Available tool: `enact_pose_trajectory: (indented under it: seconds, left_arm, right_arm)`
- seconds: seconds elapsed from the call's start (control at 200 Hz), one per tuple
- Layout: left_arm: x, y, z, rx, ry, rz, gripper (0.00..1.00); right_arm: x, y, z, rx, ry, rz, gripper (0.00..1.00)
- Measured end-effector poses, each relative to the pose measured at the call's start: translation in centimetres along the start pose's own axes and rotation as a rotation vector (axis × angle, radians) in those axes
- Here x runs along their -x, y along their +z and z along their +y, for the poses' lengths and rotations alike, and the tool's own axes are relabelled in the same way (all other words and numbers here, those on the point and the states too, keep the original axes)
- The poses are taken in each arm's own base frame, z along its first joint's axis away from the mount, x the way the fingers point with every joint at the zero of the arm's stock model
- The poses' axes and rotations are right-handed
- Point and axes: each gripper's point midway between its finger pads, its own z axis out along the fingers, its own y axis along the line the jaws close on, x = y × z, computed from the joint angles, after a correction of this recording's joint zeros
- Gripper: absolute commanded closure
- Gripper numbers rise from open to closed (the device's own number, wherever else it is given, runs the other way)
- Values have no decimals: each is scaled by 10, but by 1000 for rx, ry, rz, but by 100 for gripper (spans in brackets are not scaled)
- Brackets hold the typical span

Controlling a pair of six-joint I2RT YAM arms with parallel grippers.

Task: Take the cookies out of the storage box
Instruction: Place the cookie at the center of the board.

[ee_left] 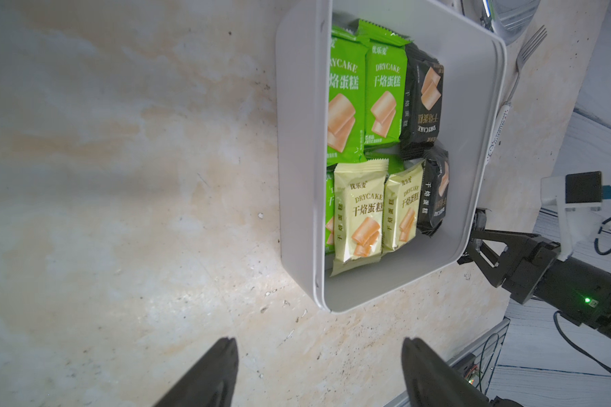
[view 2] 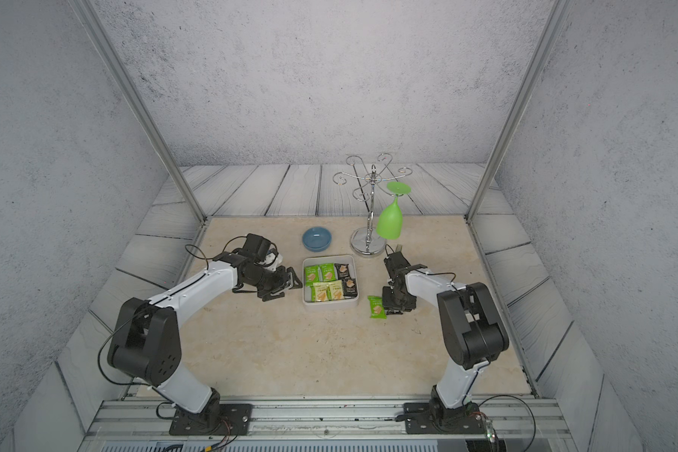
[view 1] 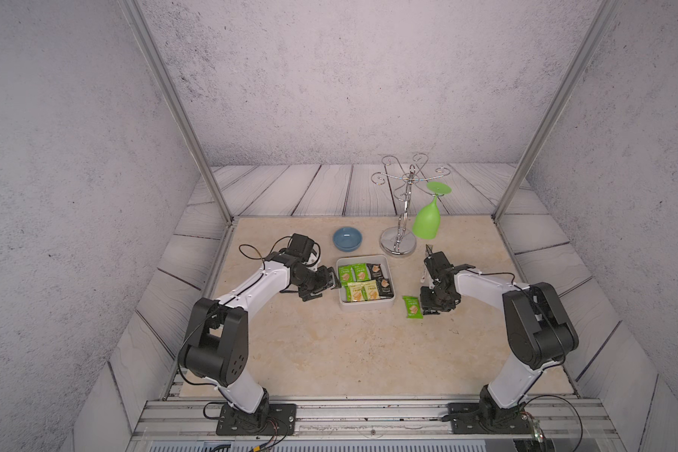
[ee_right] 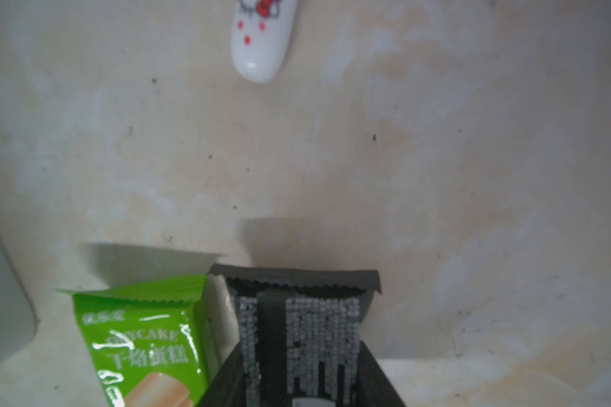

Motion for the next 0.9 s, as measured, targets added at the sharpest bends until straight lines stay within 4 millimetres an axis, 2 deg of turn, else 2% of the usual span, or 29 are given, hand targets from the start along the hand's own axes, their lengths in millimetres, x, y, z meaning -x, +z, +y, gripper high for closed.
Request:
enact_pose_trajectory:
  seconds: [0.48,0.701,0.896]
  left_arm:
    - [0,-1,1,6,-3,-4,21]
    - [1,-1,0,3,0,-8,21]
    - [2,-2,1,-4,2,-11,21]
  right_arm:
    - [0,-4,2,14,-8,-5,42]
    - [7,-42,5,34,-11,-55,41]
    - [21,-73,20,111,-6,-106,42]
